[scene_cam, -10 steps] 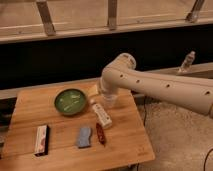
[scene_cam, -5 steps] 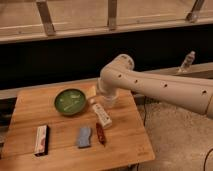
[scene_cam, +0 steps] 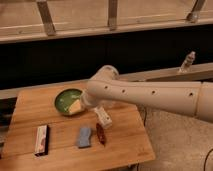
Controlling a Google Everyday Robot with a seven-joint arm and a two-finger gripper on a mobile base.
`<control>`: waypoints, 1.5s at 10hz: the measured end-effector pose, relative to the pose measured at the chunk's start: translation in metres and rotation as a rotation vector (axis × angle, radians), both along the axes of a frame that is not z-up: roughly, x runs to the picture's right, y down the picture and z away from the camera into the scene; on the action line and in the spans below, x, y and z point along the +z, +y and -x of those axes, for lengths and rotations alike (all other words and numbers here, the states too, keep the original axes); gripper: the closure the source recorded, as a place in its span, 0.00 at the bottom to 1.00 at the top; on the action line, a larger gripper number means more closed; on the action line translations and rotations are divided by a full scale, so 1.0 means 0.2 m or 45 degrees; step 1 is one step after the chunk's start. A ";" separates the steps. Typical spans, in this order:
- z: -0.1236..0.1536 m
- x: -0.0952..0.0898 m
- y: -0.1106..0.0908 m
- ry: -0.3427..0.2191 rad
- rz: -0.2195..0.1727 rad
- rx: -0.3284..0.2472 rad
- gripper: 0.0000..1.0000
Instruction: Place the white sponge in the ceramic cup
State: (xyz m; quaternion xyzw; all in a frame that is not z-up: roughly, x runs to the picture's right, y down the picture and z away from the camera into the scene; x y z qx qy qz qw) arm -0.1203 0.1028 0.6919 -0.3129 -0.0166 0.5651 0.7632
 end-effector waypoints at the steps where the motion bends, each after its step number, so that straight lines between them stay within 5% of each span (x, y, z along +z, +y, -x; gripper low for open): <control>1: 0.10 0.01 0.06 -0.033 0.033 -0.043 0.20; 4: 0.26 0.12 0.21 -0.063 0.124 -0.143 0.20; 8: 0.26 0.13 0.22 -0.056 0.133 -0.141 0.20; 10: 0.26 0.17 0.26 -0.045 0.175 -0.144 0.20; 15: 0.27 0.46 0.53 -0.009 0.335 -0.119 0.20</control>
